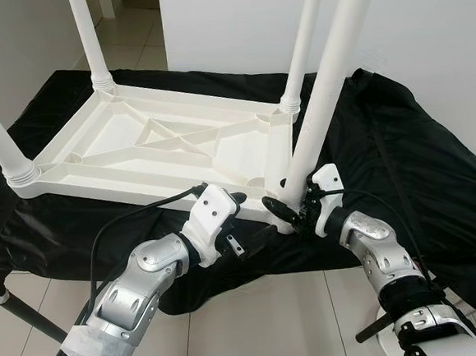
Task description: Building children table
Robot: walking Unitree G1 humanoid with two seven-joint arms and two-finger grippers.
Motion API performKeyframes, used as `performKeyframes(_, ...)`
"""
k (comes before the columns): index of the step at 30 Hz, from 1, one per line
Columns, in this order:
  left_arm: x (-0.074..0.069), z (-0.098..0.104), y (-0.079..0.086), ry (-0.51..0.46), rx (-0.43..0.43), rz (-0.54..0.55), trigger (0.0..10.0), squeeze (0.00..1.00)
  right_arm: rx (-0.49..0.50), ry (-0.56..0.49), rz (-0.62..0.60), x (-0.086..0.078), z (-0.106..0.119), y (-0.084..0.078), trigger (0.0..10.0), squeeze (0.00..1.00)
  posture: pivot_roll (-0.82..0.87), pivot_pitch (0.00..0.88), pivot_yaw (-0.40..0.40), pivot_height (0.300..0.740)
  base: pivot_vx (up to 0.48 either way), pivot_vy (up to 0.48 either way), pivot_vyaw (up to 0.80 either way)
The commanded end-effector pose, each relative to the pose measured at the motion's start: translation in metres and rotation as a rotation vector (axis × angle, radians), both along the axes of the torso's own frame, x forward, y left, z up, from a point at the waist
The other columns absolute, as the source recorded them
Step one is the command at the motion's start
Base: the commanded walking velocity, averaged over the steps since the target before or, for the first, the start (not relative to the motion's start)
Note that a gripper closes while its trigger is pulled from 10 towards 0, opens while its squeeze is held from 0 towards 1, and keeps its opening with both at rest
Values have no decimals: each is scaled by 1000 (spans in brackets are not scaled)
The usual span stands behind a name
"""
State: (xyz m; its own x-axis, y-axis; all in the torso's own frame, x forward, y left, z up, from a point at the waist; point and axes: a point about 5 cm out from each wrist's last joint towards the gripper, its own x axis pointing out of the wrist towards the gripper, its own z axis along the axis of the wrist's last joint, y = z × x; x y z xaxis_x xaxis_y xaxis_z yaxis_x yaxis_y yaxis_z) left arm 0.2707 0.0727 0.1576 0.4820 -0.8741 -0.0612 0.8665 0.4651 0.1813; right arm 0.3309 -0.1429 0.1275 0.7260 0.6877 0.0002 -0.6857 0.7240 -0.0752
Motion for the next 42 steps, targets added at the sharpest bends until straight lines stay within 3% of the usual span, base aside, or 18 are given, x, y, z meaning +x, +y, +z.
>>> performKeyframes(1, -2, -2, -3, 5, 31, -84, 10000, 0, -21, 24, 15, 0, -6, -1, 0, 0, 24, 0, -68, 740, 0, 0, 0)
performKeyframes(4, -2, -2, -3, 2, 32, -84, 10000, 0, -12, 30, 18, -1, -9, -1, 0, 0, 26, 0, -69, 740, 0, 0, 0)
performKeyframes(5, -2, -2, -3, 1, 33, -85, 10000, 0, -4, 30, 19, -2, -10, -1, 10000, 0, 27, 0, -71, 740, 0, 0, 0)
performKeyframes(17, -1, -2, 0, -2, 39, -72, 10000, 0, 68, -19, -52, -9, -5, -2, 10000, 0, 27, 0, -78, 740, 0, 0, 0)
performKeyframes(19, -1, -3, 1, -4, 43, -72, 10000, 0, 114, -33, -156, -11, -2, -3, 10000, 0, 31, 0, -79, 740, 0, 0, 0)
performKeyframes(23, -1, -3, 2, -4, 46, -73, 10000, 0, 127, -38, -243, -14, -4, 0, 10000, 0, 32, 0, -81, 740, 0, 0, 0)
performKeyframes(31, -2, -3, 3, -4, 51, -77, 10000, 0, 181, 41, -532, -23, -17, 5, 10000, 0, 41, 0, -81, 740, 0, 0, 0)
performKeyframes(36, -2, -3, 4, -4, 53, -76, 10000, 0, 215, 59, -644, -30, -18, 16, 10000, 0, 50, 0, -85, 740, 0, 0, 0)
performKeyframes(38, -4, -3, 5, -1, 56, -79, 10000, 0, 242, 50, -634, -34, -13, 29, 10000, 0, 53, 0, -75, 740, 0, 0, 0)
performKeyframes(42, -6, -4, 6, 3, 64, -90, 10000, 0, 258, 50, -614, -36, -9, 36, 10000, 0, 54, 0, -70, 740, 0, 0, 0)
